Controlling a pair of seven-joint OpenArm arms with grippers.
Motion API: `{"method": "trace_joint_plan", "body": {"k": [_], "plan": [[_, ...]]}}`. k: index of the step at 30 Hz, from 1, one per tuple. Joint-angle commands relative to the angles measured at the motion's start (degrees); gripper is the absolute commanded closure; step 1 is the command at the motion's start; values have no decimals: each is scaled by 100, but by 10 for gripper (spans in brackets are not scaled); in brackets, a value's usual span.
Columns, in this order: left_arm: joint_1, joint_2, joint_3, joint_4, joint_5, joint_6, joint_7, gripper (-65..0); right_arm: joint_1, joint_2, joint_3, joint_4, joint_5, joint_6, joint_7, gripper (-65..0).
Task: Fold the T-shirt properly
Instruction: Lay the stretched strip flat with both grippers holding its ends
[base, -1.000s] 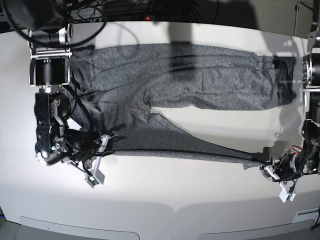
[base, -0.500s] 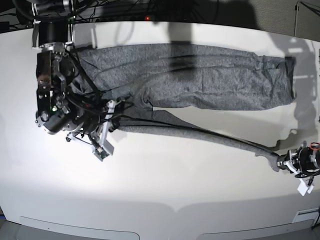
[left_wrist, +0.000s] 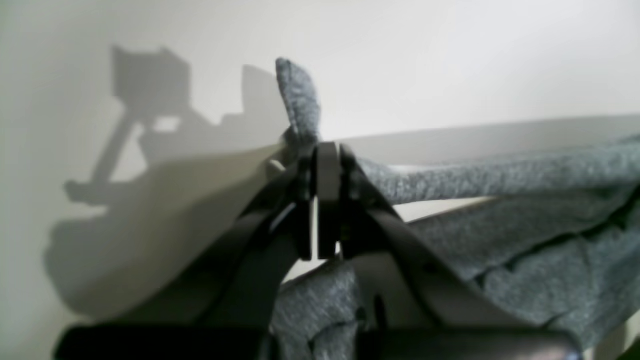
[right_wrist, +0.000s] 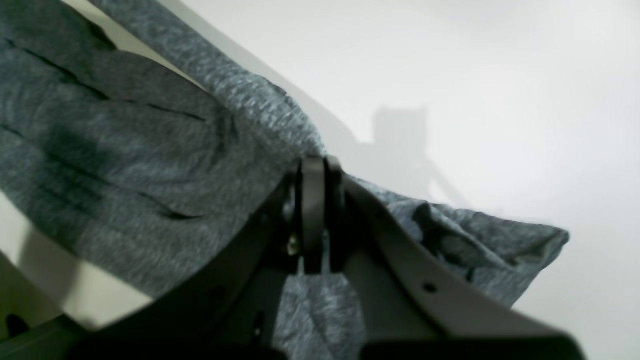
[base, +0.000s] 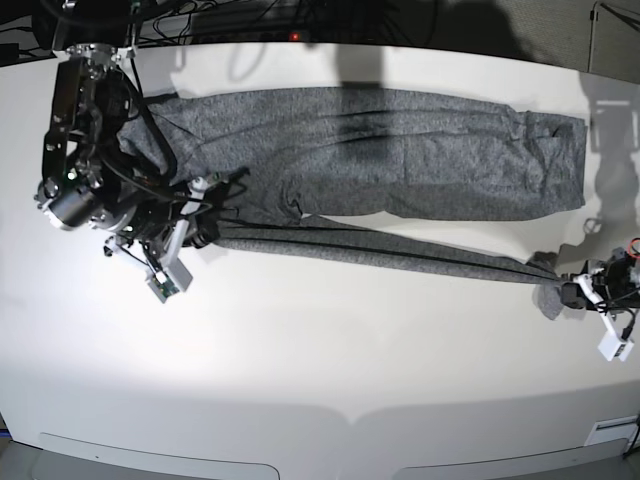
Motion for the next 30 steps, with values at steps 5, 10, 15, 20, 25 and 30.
{"method": "trace_joint_plan", "body": {"k": [5, 10, 15, 20, 25, 30], "plan": [[476, -136, -815, 1049, -70, 42, 232, 0, -96, 92, 116, 271, 70, 25, 48, 0], [1261, -133, -1298, 2050, -59, 153, 273, 0, -302, 179, 116, 511, 118, 25, -28, 0], [2059, -120, -1366, 2822, 299, 352, 245, 0, -514, 225, 118, 767, 232, 25, -144, 0], [2699, -118, -1366, 3224, 494, 389, 203, 0, -769, 225, 116, 850, 229, 25, -146, 0], [3246, -20, -1366, 3230, 636, 389, -28, 0, -1252, 225, 118, 848, 164, 25, -79, 0], [3622, 232, -1366, 3230, 647, 387, -76, 0, -1600, 223, 118, 848, 20, 25, -50, 0]]}}
